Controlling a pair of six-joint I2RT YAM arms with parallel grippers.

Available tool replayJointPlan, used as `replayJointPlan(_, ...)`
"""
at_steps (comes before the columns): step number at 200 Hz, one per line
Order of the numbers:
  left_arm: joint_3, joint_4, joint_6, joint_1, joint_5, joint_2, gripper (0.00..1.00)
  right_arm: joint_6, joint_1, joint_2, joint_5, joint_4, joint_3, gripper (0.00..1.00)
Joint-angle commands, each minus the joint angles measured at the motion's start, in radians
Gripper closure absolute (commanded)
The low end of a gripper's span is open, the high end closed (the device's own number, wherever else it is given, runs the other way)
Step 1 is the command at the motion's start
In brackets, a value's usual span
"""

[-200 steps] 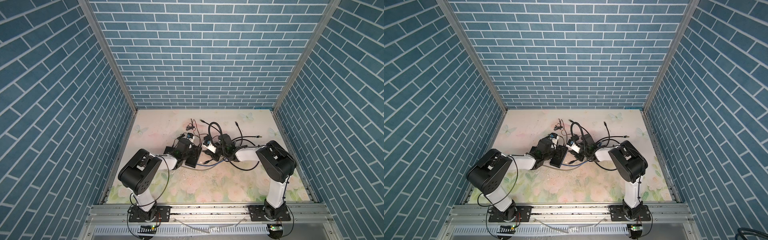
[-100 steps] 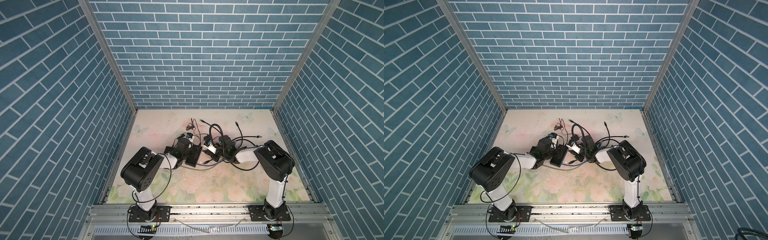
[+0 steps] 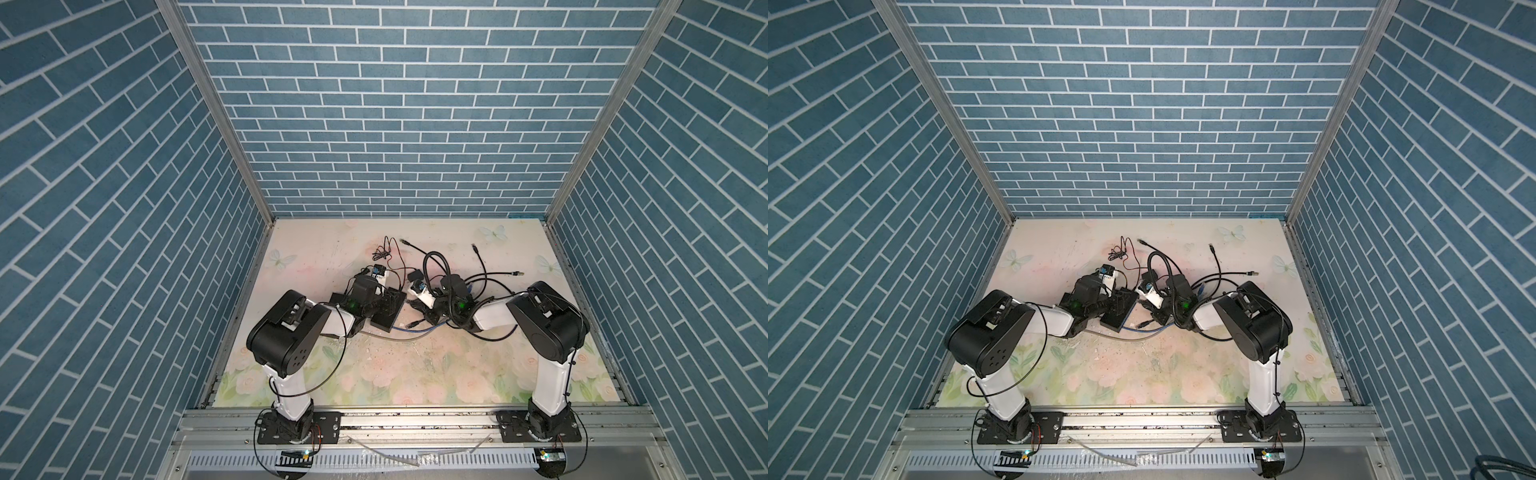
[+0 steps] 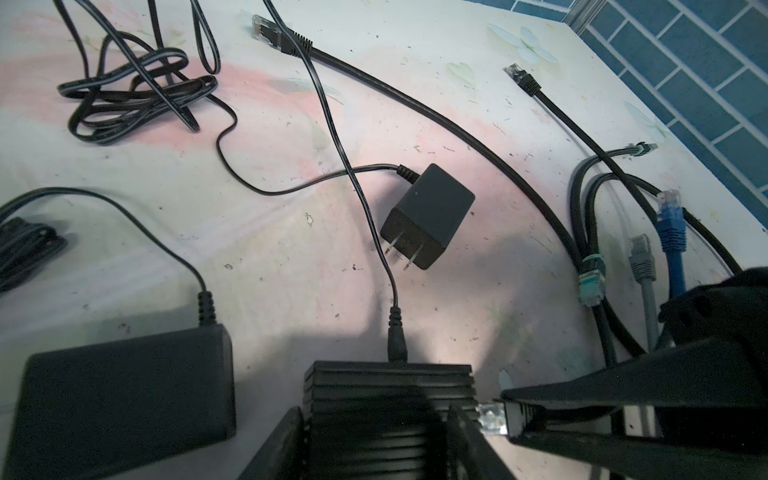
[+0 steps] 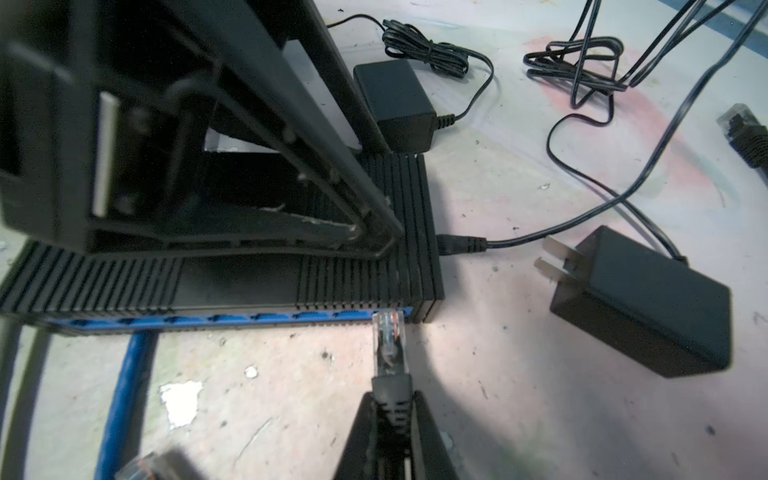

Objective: Insert the plug into the switch port

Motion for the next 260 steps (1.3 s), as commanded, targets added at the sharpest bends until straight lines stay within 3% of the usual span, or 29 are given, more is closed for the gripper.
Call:
replayJointPlan(1,-0.006,0.009,0.000,-0.035,0.164,0.011,0.45,0.068,0.027,-0.015,-0.030,0.157,-0.007,1.00)
replayJointPlan(55,-0.010,0.021,-0.011,-0.034,0.182,0.008,0.45,0.075,0.048,-0.001,0.004,0.231,-0.032,1.00)
replayJointPlan(152,-0.024,0.105,-0.063,-0.035,0.417,0.021,0.47,0.068,0.102,0.061,-0.009,0.522,-0.097,1.00)
replayJointPlan(185,-0.034,0.082,-0.068,-0.035,0.399,0.032,0.49,0.083,0.142,0.096,0.098,0.623,-0.120,1.00)
replayJointPlan(217,-0.033,-0.001,-0.062,-0.035,0.305,0.038,0.52,0.111,0.157,0.106,0.167,0.728,-0.159,1.00)
replayJointPlan(260,-0.037,-0.071,-0.068,-0.035,0.198,0.048,0.53,0.103,0.160,0.067,0.180,0.647,-0.180,1.00)
